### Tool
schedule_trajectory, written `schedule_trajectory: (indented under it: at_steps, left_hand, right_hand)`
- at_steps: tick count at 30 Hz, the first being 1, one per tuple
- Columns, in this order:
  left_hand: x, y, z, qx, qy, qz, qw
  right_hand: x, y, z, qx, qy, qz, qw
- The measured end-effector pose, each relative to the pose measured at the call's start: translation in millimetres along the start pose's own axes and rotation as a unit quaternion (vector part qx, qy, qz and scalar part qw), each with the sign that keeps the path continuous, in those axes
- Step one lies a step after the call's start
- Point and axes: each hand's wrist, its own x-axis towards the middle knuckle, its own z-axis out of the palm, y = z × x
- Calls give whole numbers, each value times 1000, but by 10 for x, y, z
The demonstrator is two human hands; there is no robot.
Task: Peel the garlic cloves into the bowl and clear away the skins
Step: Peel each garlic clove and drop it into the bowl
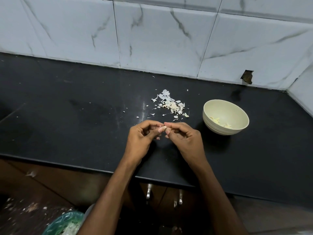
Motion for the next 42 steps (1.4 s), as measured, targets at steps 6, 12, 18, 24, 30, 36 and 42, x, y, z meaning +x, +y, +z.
schedule_trajectory:
  at_steps: [6,12,18,24,30,36,42]
  left_hand:
    - [-13,-50,35,-67,3,-20,998]
    - [-57,-60,156,-86,45,-15,995]
    - [-113,-10,208,9,49,27,998]
    - [-102,-30,150,76,58,66,993]
    - [-92,-51,90,89,50,31,994]
    - [-87,-23,60,27,29,-34,999]
    - [-76,-9,36,19,-2,-69,997]
  right_hand:
    - [39,2,31,32,1,-20,999]
    - [56,36,47,106,21,47,993]
    - [37,52,24,3,68,1,998]
    - [-20,107,21,-154,57,-86,983]
    - [-36,137,41,-191,62,-111,973]
    - [-74,137,37,-310,52,-208,926]
    - [-73,173,-51,-365,15,-261,893]
